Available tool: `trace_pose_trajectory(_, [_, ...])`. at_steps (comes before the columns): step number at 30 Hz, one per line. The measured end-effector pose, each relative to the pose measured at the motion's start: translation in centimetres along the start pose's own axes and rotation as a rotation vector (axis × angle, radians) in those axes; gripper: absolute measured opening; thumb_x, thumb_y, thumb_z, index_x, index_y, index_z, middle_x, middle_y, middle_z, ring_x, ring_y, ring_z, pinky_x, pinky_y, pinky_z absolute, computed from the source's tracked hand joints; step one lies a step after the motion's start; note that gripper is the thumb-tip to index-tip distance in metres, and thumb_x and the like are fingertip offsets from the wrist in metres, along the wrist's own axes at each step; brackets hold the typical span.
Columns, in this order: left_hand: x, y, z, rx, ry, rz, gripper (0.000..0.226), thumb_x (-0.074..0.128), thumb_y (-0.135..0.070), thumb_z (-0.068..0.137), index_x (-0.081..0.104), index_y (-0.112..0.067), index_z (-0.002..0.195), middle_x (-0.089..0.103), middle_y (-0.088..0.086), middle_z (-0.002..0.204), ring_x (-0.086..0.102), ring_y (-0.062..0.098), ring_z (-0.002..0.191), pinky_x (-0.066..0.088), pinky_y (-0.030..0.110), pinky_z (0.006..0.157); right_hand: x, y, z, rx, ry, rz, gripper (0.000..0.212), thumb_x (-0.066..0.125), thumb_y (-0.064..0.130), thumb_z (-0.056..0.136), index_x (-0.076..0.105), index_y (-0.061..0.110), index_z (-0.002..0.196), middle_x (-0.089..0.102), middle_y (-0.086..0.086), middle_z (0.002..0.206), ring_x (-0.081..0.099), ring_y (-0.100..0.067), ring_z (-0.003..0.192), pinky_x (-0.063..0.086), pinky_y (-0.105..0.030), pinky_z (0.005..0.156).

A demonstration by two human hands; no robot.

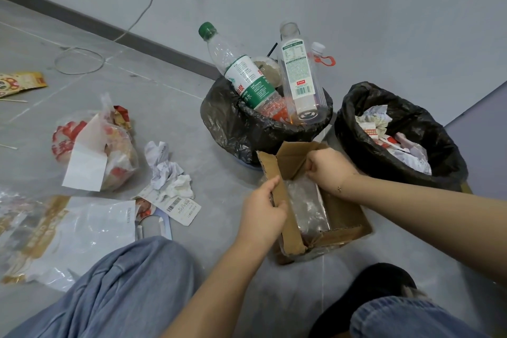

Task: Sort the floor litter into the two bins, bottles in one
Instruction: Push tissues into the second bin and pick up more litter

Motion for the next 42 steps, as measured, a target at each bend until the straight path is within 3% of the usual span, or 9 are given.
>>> trace_pose_trajectory(6, [0.4, -0.1, -0.4, -0.012, 0.015, -0.020, 0.055, 0.058, -0.003, 0.088, 0.048, -0.022, 0.139, 0.063, -0.003, 0.081, 0.058, 0.011, 0.072, 0.046, 0.012, 0.062, 2.2, 0.0, 0.6, 0.006, 0.037, 0.039, 0.009, 0.055, 0.011, 0.087, 0.061, 0.016, 0.084, 0.065, -0.004, 0.093, 0.061, -0.023, 0.091, 0.046, -0.028, 0.072])
trace_pose_trajectory(12, [-0.5, 0.0, 0.3, -0.056, 0.012, -0.065, 0.042, 0.058, -0.004, 0.087, 0.057, -0.028, 0.121, 0.064, 0.000, 0.097, 0.062, 0.017, 0.085, 0.053, 0.040, 0.084, -2.3, 0.5, -0.3, -0.013, 0.098, 0.106, 0.027, 0.062, 0.023, 0.087, 0.067, 0.009, 0.110, 0.066, -0.005, 0.108, 0.060, -0.016, 0.092, 0.049, -0.026, 0.080])
trace_pose_trajectory(18, [-4.0, -1.4, -0.2, -0.007, -0.059, -0.179, 0.024, 0.055, 0.001, 0.090, 0.065, -0.018, 0.101, 0.064, -0.012, 0.095, 0.059, 0.000, 0.087, 0.046, 0.004, 0.069, -8.1, 2.9, -3.1, 0.044, 0.152, 0.720, 0.011, 0.061, 0.002, 0.088, 0.068, 0.004, 0.097, 0.071, -0.010, 0.089, 0.067, -0.015, 0.075, 0.057, -0.018, 0.061])
trace_pose_trajectory(21, [-7.4, -1.2, -0.9, 0.001, -0.139, -0.136, 0.023, 0.056, 0.001, 0.089, 0.065, -0.017, 0.098, 0.063, -0.010, 0.086, 0.056, 0.003, 0.076, 0.042, 0.005, 0.061, -8.3, 6.0, -4.4, -0.027, 0.235, 0.863, 0.014, 0.060, 0.002, 0.088, 0.068, 0.003, 0.100, 0.072, -0.014, 0.095, 0.070, -0.022, 0.083, 0.059, -0.025, 0.071])
trace_pose_trajectory(25, [-13.4, 1.1, -1.2, -0.045, -0.303, -0.058, 0.022, 0.056, 0.002, 0.087, 0.065, -0.014, 0.101, 0.066, -0.003, 0.099, 0.060, 0.008, 0.082, 0.048, 0.019, 0.076, -6.4, 11.1, -4.7, -0.167, 0.326, 0.833, 0.016, 0.063, 0.002, 0.087, 0.068, 0.002, 0.102, 0.070, -0.018, 0.096, 0.067, -0.019, 0.080, 0.056, -0.020, 0.068])
trace_pose_trajectory(31, [-18.2, 7.5, 1.4, -0.199, -0.375, 0.365, 0.036, 0.061, 0.000, 0.075, 0.063, -0.015, 0.108, 0.066, 0.005, 0.112, 0.061, 0.024, 0.103, 0.048, 0.032, 0.090, -2.5, 17.4, -2.8, -0.260, 0.369, 0.749, 0.011, 0.062, 0.005, 0.086, 0.068, 0.012, 0.092, 0.068, -0.011, 0.091, 0.060, -0.010, 0.072, 0.052, -0.023, 0.066])
trace_pose_trajectory(37, [-19.0, 9.0, 5.7, -0.188, -0.323, 0.813, 0.063, 0.070, -0.018, 0.075, 0.047, -0.026, 0.134, 0.037, 0.009, 0.139, 0.038, 0.033, 0.124, 0.041, 0.041, 0.097, 1.1, 18.2, -0.2, -0.214, 0.358, 0.703, 0.011, 0.061, 0.006, 0.085, 0.070, 0.012, 0.089, 0.064, -0.002, 0.074, 0.056, -0.007, 0.064, 0.051, -0.021, 0.062])
trace_pose_trajectory(40, [-18.2, 10.4, 7.2, -0.198, -0.185, 0.902, 0.057, 0.070, -0.022, 0.074, 0.051, -0.031, 0.127, 0.029, 0.000, 0.146, 0.035, 0.030, 0.126, 0.040, 0.040, 0.097, 2.1, 17.2, 0.9, -0.189, 0.308, 0.704, 0.017, 0.063, 0.007, 0.082, 0.068, 0.021, 0.075, 0.064, 0.005, 0.070, 0.056, -0.006, 0.066, 0.053, -0.026, 0.071])
trace_pose_trajectory(42, [-18.0, 10.8, 7.7, -0.164, -0.214, 0.900, 0.043, 0.066, -0.019, 0.076, 0.058, -0.028, 0.117, 0.035, 0.001, 0.140, 0.041, 0.029, 0.122, 0.040, 0.038, 0.093, 2.3, 16.4, 1.3, -0.183, 0.266, 0.725, 0.019, 0.064, 0.007, 0.082, 0.068, 0.024, 0.074, 0.065, 0.007, 0.072, 0.054, -0.002, 0.064, 0.049, -0.019, 0.067])
Point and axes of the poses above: each hand's wrist, its own z-axis towards the middle knuckle, its own x-axis out of the palm, y = z × x, the point moved 4 cm from there along z, towards the middle knuckle
